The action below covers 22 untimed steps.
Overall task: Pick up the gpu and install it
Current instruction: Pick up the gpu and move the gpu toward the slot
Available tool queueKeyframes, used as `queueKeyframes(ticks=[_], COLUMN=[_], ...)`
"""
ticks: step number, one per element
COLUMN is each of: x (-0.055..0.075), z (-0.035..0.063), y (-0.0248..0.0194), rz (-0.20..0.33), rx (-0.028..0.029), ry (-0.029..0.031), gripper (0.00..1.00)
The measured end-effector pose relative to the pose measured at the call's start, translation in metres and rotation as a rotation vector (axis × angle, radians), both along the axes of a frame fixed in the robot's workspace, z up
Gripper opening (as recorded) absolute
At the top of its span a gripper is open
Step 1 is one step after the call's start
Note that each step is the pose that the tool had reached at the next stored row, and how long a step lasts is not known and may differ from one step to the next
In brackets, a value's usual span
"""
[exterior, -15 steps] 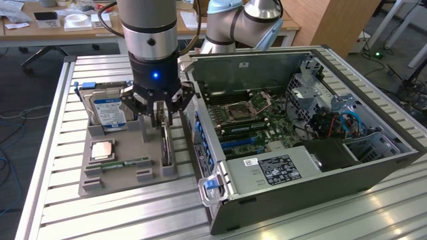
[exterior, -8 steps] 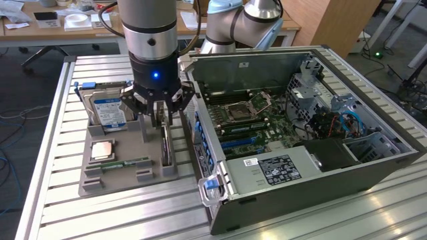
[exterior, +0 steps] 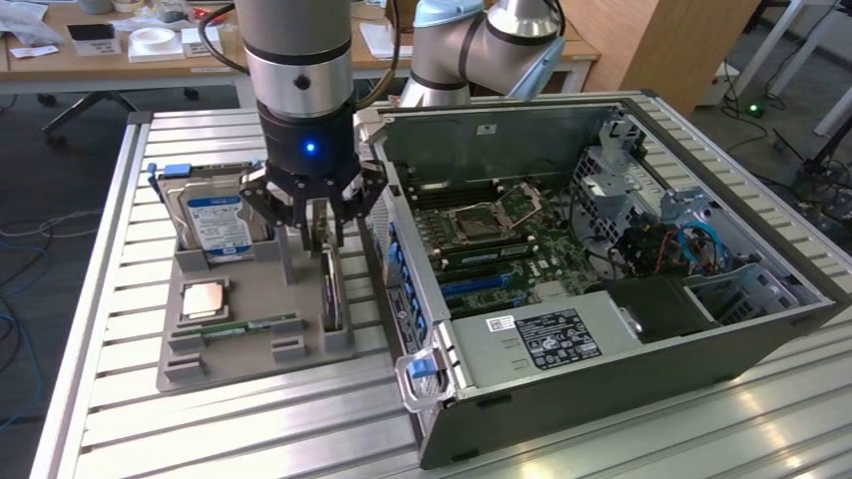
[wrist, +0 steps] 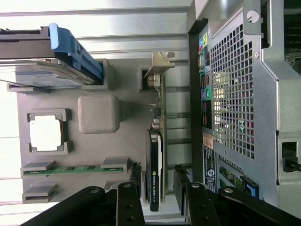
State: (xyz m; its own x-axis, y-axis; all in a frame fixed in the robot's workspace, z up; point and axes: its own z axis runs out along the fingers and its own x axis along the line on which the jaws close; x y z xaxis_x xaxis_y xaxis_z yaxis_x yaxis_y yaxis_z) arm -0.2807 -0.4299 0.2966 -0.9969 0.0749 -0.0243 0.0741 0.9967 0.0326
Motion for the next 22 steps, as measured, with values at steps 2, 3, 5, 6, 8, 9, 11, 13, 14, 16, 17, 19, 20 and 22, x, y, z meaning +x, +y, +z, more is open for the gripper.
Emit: queueKeyframes(ticks=[2,3,5,6,8,9,11,13,14,16,17,19,20,22], x=[0.0,0.0,0.0,0.0,0.0,0.0,0.0,0.0,0.0,0.0,0.0,0.0,0.0,0.0], z=[0.0,-0.0006,-0.0049,-0.0075,-0.0109,-0.0118,-0.0118,-0.0118,-0.0119,-0.012,-0.0125,-0.0137,-0.0145,-0.0151], y=[0.0,0.0001,0.0001,0.0002,0.0002,0.0002,0.0002,0.0002,0.0002,0.0002,0.0004,0.0007,0.0008,0.0009], rz=[0.0,0.0,0.0,0.0,0.0,0.0,0.0,0.0,0.0,0.0,0.0,0.0,0.0,0.0], rx=[-0.0001,0.0,0.0,0.0,0.0,-0.0001,-0.0002,-0.0002,-0.0001,-0.0001,0.0002,0.0,0.0,-0.0002], ry=[0.0,0.0,0.0,0.0,0.0001,0.0001,0.0002,0.0003,0.0001,0.0001,-0.0002,0.0,0.0,0.0002], gripper=[0.42,0.42,0.42,0.42,0.42,0.42,0.42,0.42,0.42,0.42,0.42,0.42,0.42,0.42])
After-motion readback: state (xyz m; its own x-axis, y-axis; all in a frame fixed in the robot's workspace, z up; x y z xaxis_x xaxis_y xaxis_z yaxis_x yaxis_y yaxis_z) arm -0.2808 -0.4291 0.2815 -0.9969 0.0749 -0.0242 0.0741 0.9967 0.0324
